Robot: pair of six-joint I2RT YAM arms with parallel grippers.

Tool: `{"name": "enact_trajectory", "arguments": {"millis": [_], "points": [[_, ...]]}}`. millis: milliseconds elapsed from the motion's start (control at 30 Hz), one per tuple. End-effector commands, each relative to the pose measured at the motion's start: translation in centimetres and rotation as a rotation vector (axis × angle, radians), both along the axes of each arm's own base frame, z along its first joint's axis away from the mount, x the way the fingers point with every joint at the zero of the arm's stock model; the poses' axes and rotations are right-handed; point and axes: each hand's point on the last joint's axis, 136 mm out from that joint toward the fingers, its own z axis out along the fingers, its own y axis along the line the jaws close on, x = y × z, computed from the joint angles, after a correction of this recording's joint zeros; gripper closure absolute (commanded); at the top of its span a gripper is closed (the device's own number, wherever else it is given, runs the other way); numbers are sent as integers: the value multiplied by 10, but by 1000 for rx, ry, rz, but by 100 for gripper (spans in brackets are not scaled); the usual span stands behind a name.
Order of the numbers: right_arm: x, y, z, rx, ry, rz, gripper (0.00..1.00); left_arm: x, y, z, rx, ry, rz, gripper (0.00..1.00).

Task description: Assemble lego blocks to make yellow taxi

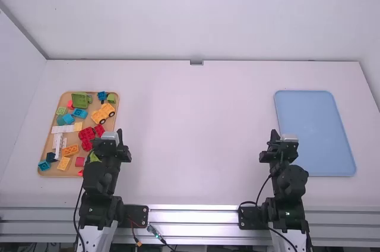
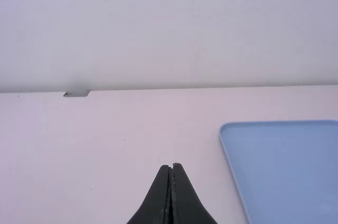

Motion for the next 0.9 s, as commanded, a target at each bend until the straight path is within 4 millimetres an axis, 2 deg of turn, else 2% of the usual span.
{"name": "enact_trajectory", "arguments": {"millis": [0,300,533,867], "points": [[0,0,0,-3,0,1,100,0,0,0,0,0,0,100],[1,1,5,-6,-3,5,96,0,1,5,10,6,3,97],[3,2,15,-13,4,11,90,0,2,13,27,37,8,90],[17,6,37,-36,47,31,74,7,5,40,65,138,14,74]]}}
